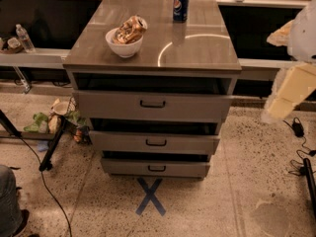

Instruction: Pick orange can from white bowl and place on counter

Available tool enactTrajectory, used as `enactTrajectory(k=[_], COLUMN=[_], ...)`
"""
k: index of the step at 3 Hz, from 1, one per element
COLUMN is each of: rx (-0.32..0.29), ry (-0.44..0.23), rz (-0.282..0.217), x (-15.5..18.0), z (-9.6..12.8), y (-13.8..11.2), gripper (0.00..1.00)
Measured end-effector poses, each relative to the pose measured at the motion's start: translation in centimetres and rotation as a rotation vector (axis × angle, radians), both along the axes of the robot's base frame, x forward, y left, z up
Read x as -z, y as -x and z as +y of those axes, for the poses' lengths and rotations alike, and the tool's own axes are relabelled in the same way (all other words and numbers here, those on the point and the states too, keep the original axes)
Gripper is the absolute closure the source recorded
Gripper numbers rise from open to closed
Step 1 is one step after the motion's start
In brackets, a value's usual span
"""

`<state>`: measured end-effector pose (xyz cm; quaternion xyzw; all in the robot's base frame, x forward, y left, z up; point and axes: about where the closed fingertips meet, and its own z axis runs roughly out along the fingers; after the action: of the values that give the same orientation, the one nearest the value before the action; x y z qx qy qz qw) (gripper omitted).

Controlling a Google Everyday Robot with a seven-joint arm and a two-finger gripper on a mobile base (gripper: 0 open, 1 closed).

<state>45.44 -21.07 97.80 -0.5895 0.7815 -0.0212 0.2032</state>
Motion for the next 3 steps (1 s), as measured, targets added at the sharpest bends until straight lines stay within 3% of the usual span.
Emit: enactTrajectory(k=[1, 2, 3], rx=[0.042, 0.075, 0.092], ry=[-0.283, -0.475, -0.498], rz=[-0.143, -0.256, -0.302], x=[-1.0, -2.4, -3.3], z=[2.1, 3.5, 3.6], y=[-5.8, -10.7, -11.8], gripper=[0.0, 0.0, 0.0])
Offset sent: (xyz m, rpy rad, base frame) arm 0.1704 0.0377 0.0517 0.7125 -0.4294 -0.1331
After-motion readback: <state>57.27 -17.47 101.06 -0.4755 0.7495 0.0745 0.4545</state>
